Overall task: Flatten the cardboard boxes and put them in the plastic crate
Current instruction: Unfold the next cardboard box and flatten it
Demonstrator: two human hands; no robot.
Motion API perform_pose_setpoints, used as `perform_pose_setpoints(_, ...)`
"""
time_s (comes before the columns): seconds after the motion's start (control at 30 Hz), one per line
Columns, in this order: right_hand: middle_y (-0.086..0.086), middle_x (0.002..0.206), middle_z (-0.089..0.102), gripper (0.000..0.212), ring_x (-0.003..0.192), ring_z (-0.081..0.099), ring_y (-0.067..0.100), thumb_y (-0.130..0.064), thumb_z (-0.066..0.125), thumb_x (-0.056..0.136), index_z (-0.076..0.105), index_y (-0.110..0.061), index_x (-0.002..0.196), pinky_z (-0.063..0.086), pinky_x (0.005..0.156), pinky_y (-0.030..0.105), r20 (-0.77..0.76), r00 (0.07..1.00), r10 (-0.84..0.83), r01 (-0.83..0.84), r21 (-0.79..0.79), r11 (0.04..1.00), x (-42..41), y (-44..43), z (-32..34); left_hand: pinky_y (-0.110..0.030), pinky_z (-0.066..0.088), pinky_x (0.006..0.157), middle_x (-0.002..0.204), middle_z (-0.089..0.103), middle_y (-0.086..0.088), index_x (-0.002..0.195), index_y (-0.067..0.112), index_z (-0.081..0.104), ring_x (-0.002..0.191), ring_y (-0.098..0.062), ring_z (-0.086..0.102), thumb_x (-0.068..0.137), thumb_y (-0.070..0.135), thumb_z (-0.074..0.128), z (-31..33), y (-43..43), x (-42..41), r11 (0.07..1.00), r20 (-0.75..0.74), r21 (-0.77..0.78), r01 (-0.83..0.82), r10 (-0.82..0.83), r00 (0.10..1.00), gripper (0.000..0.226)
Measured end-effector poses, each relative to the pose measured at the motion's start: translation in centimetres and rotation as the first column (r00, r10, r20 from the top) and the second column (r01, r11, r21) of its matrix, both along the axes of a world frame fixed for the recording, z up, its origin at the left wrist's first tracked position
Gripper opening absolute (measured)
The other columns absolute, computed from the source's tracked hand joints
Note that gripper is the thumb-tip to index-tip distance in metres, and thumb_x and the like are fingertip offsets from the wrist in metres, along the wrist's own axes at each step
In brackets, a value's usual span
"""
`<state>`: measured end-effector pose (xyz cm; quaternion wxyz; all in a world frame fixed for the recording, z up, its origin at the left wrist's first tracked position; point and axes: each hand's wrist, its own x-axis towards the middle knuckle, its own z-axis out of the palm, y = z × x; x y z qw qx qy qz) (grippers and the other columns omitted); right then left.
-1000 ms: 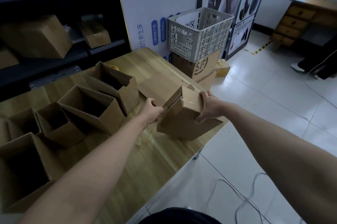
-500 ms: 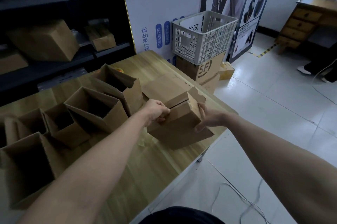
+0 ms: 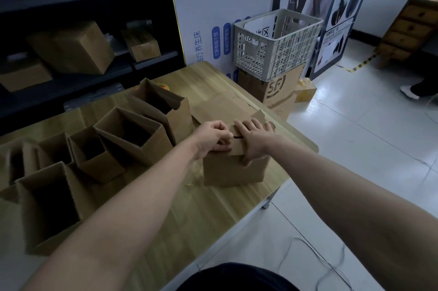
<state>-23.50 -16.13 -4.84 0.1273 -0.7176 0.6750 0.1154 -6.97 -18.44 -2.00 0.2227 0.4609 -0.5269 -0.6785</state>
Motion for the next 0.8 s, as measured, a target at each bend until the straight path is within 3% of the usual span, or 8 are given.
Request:
perform_pose_setpoints(0.13, 0.008, 0.150, 0.023, 0.123, 0.137, 0.022, 0.030, -0.054, 0.081, 0.056, 0.006, -0.022, 0.150, 0.014, 0.115, 0.052, 0.072, 0.997, -0.002, 0.005, -0.043, 0.999, -1.2, -0.1, -0.1, -0.033, 0.059, 0.069, 0.082, 0.062, -0.013, 0.072, 0.008, 0.052, 0.076, -0.021, 0.063, 0.085, -0.002, 0.062, 0.7, -0.8, 1.8, 0.987, -0.049, -0.010, -0.159, 0.158, 0.986, 0.019)
perform_pose_setpoints(0.23, 0.006, 0.150, 0.023, 0.123, 0.137, 0.022, 0.030, -0.053, 0.081, 0.055, 0.009, -0.022, 0.149, 0.017, 0.115, 0.051, 0.086, 0.996, -0.037, 0.041, -0.042, 0.998, -3.5, -0.2, 0.4, -0.025, 0.058, 0.052, 0.079, 0.063, -0.016, 0.079, 0.001, 0.057, 0.068, -0.020, 0.062, 0.085, -0.005, 0.061, 0.6, -2.1, 4.2, 0.915, 0.022, -0.070, -0.397, 0.400, 0.916, 0.009)
perform_pose_setpoints(0.33, 0.005, 0.151, 0.020, 0.125, 0.139, 0.018, 0.029, -0.055, 0.081, 0.053, 0.008, -0.023, 0.150, 0.015, 0.115, 0.053, 0.085, 0.996, -0.024, 0.030, -0.074, 0.997, -4.2, -0.9, 1.0, -0.019, 0.052, 0.047, 0.080, 0.066, -0.015, 0.085, -0.002, 0.062, 0.071, -0.019, 0.065, 0.084, -0.003, 0.064, -0.5, -2.0, 4.9, 0.862, 0.144, -0.105, -0.496, 0.506, 0.850, 0.003)
perform_pose_setpoints(0.43, 0.005, 0.147, 0.025, 0.123, 0.136, 0.021, 0.030, -0.054, 0.081, 0.051, 0.012, -0.023, 0.148, 0.016, 0.113, 0.055, 0.057, 0.998, -0.015, 0.021, -0.101, 0.995, -4.3, -1.5, 1.4, -0.021, 0.053, 0.051, 0.082, 0.067, -0.014, 0.080, 0.002, 0.063, 0.071, -0.019, 0.067, 0.083, -0.005, 0.063, -1.6, -2.3, 5.2, 0.765, 0.190, -0.083, -0.639, 0.642, 0.743, 0.008)
perform_pose_setpoints(0.6, 0.004, 0.146, 0.024, 0.124, 0.136, 0.021, 0.030, -0.048, 0.084, 0.051, 0.010, -0.024, 0.147, 0.017, 0.113, 0.055, 0.071, 0.996, -0.061, 0.069, -0.113, 0.991, -6.1, -1.2, 1.4, -0.020, 0.052, 0.047, 0.098, 0.068, -0.021, 0.099, -0.004, 0.065, 0.083, -0.025, 0.070, 0.088, -0.005, 0.054, -2.8, -3.4, 7.3, 0.570, 0.172, -0.020, -0.822, 0.811, 0.559, 0.016)
perform_pose_setpoints(0.73, 0.003, 0.148, 0.020, 0.125, 0.138, 0.018, 0.029, -0.045, 0.085, 0.051, 0.007, -0.025, 0.148, 0.016, 0.114, 0.054, 0.108, 0.993, -0.051, 0.063, -0.111, 0.992, -6.3, -1.6, 1.5, -0.031, 0.057, 0.075, 0.115, 0.060, -0.031, 0.116, -0.014, 0.056, 0.108, -0.036, 0.062, 0.091, -0.007, 0.045, -2.7, -3.4, 6.8, 0.480, 0.132, 0.046, -0.876, 0.866, 0.482, 0.028)
perform_pose_setpoints(0.77, 0.003, 0.149, 0.019, 0.126, 0.138, 0.018, 0.030, -0.044, 0.085, 0.051, 0.007, -0.026, 0.148, 0.016, 0.114, 0.054, 0.122, 0.991, -0.053, 0.066, -0.103, 0.992, -6.4, -1.6, 1.6, -0.032, 0.056, 0.080, 0.113, 0.062, -0.030, 0.114, -0.014, 0.057, 0.106, -0.035, 0.063, 0.091, -0.006, 0.045, -3.3, -3.8, 6.8, 0.395, 0.063, 0.140, -0.908, 0.912, 0.406, 0.027)
perform_pose_setpoints(0.8, 0.003, 0.149, 0.019, 0.126, 0.138, 0.018, 0.030, -0.043, 0.086, 0.052, 0.007, -0.027, 0.148, 0.018, 0.114, 0.054, 0.139, 0.988, -0.060, 0.073, -0.095, 0.993, -6.6, -1.7, 1.6, -0.032, 0.056, 0.081, 0.111, 0.064, -0.027, 0.111, -0.011, 0.059, 0.103, -0.032, 0.064, 0.091, -0.004, 0.047, -4.1, -3.9, 7.3, 0.239, -0.028, 0.265, -0.934, 0.970, 0.240, 0.024)
